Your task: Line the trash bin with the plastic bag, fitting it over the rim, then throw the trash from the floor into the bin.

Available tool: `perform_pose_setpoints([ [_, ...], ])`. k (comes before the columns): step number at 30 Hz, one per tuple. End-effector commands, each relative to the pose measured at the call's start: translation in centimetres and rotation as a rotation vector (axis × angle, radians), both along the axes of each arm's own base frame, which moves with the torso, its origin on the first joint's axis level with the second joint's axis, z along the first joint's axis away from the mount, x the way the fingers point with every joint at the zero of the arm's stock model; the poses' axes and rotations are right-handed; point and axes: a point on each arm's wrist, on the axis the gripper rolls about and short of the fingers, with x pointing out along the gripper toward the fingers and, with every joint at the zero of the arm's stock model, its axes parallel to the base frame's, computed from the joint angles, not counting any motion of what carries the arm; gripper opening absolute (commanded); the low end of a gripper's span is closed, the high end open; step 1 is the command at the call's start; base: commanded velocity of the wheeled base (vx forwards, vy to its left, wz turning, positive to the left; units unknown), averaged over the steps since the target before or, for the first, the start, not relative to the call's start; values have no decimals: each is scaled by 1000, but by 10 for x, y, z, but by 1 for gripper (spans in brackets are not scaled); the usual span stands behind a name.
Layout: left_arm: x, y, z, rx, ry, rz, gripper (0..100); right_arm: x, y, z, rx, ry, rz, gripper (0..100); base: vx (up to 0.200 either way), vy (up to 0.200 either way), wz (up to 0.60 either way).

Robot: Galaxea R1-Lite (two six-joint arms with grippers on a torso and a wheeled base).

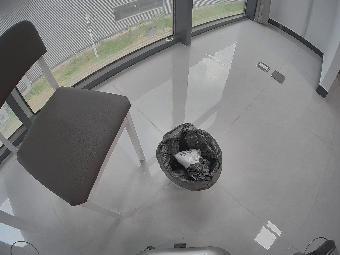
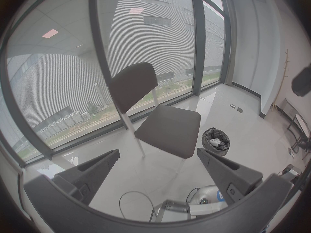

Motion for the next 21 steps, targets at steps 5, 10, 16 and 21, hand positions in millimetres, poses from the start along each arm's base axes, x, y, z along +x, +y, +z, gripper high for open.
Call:
perform_pose_setpoints([
  [5,-69,-14,-55,-17,-185,89,100,70,1,-80,57,-294,-21,100,0,0,0],
  [10,-80,-29,-67,-12,-176,147,100,101,1,-116,27,-405,-2,100,0,0,0],
  [16,-82,-30,-68,-6,-182,151,100,101,2,-116,10,-408,41,100,0,0,0],
  [21,-77,-30,-70,-16,-154,144,100,101,3,-115,-30,-411,108,100,0,0,0],
])
